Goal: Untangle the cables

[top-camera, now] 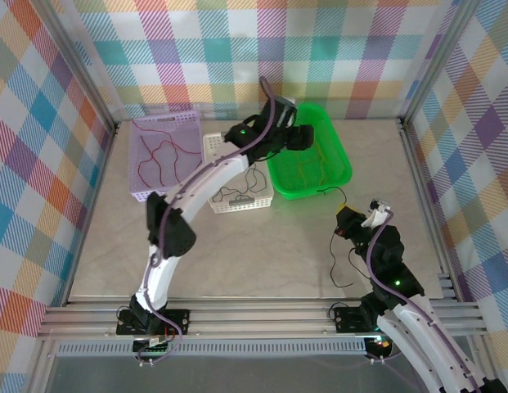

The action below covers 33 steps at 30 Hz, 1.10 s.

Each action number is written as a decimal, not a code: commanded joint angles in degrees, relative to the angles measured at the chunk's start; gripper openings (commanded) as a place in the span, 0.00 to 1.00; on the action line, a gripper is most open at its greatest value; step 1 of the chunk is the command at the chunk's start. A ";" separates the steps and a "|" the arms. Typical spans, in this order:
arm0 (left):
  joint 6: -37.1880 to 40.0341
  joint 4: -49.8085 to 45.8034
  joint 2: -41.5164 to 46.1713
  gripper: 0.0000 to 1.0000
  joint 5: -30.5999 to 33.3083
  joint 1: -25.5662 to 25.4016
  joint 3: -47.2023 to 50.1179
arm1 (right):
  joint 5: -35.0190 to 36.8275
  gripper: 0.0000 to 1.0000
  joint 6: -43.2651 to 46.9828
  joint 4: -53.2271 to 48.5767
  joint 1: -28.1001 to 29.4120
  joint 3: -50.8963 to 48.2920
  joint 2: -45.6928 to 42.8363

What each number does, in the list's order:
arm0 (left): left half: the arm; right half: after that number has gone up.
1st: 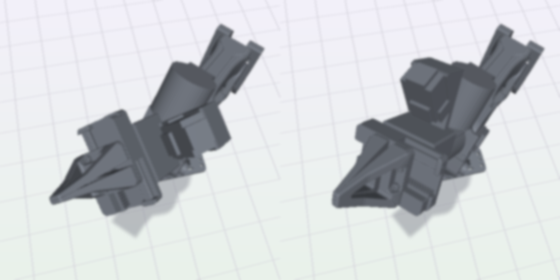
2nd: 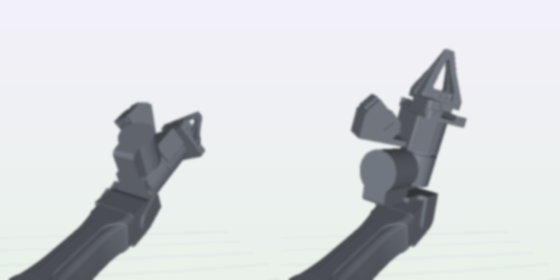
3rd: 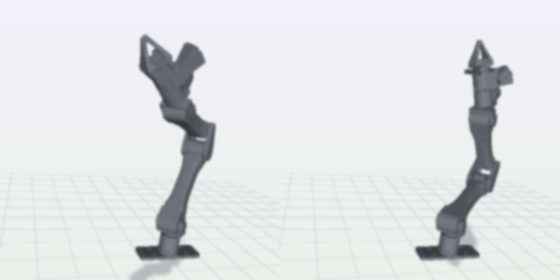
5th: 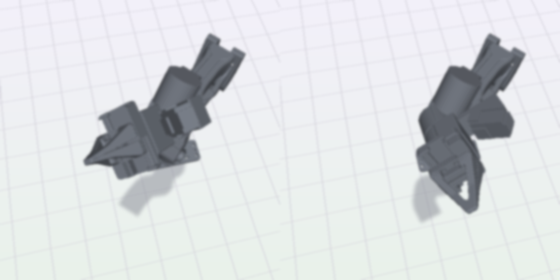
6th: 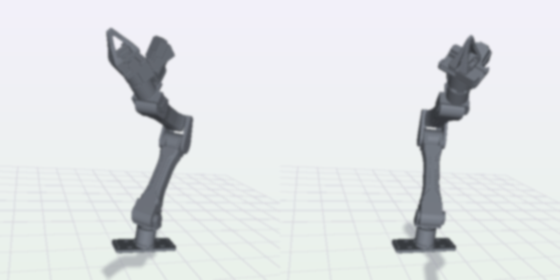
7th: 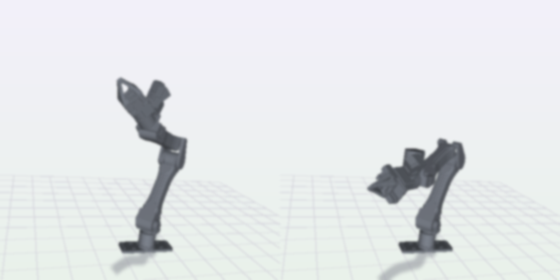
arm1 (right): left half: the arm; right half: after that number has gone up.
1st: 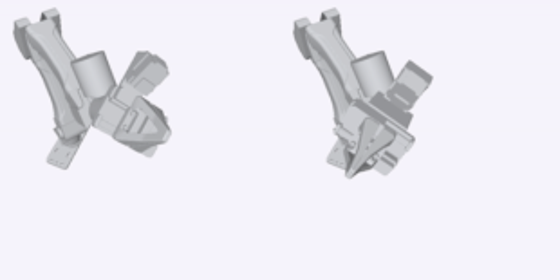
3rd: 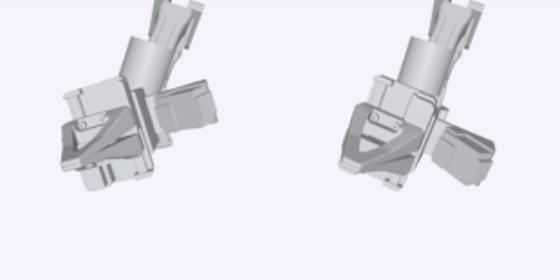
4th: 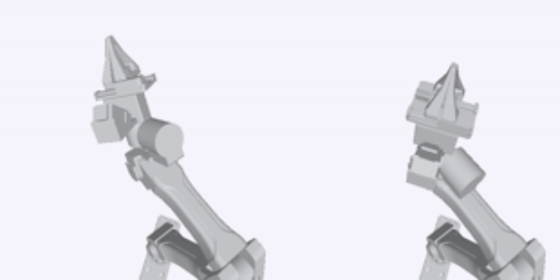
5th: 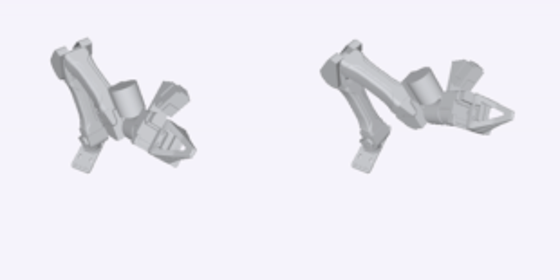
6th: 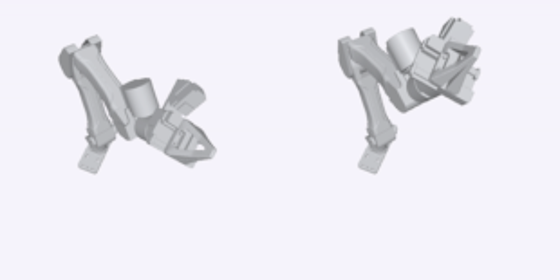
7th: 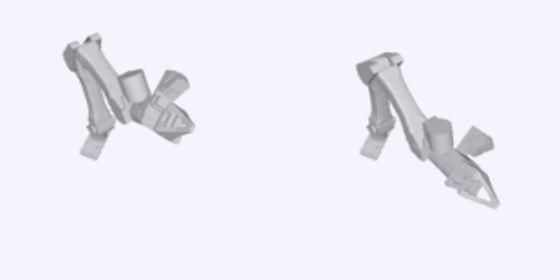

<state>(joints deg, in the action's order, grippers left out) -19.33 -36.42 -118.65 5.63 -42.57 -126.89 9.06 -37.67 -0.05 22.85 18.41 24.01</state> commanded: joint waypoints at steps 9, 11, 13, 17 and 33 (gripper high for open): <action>3.24 6.82 32.46 0.91 3.58 0.91 32.41 | -14.97 0.00 2.10 10.43 -0.09 18.69 14.88; 3.74 7.06 38.79 0.91 5.50 0.99 38.85 | -17.89 0.00 1.17 13.36 -0.09 22.57 19.99; 4.54 6.23 43.68 0.91 7.86 1.07 43.21 | -20.35 0.00 0.52 15.31 -0.04 26.67 25.02; 5.62 4.06 52.68 0.94 12.11 1.64 51.08 | -25.44 0.00 0.07 17.56 0.54 36.79 36.37; 7.90 -1.92 76.82 1.00 29.76 3.02 70.30 | -27.38 0.00 4.14 16.69 8.69 65.66 69.23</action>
<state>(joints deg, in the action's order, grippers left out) -12.97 -36.38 -44.01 29.45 -40.18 -58.50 -17.19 -34.83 14.72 31.00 81.34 89.30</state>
